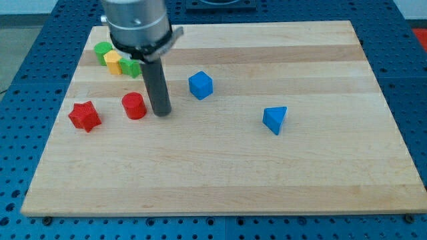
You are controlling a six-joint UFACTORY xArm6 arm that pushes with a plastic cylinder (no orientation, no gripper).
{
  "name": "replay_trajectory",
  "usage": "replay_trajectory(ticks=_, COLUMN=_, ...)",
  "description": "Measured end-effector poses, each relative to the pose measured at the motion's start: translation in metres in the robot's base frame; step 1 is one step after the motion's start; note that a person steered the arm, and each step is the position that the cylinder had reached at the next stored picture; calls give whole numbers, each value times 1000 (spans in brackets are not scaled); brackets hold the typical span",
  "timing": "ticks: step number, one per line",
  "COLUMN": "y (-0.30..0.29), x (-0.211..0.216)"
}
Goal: Push the red circle into the red star
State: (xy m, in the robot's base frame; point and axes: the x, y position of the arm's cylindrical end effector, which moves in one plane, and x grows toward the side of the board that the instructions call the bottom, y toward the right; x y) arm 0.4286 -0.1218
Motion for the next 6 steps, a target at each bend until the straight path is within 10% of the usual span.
replay_trajectory(ticks=6, y=-70, x=6)
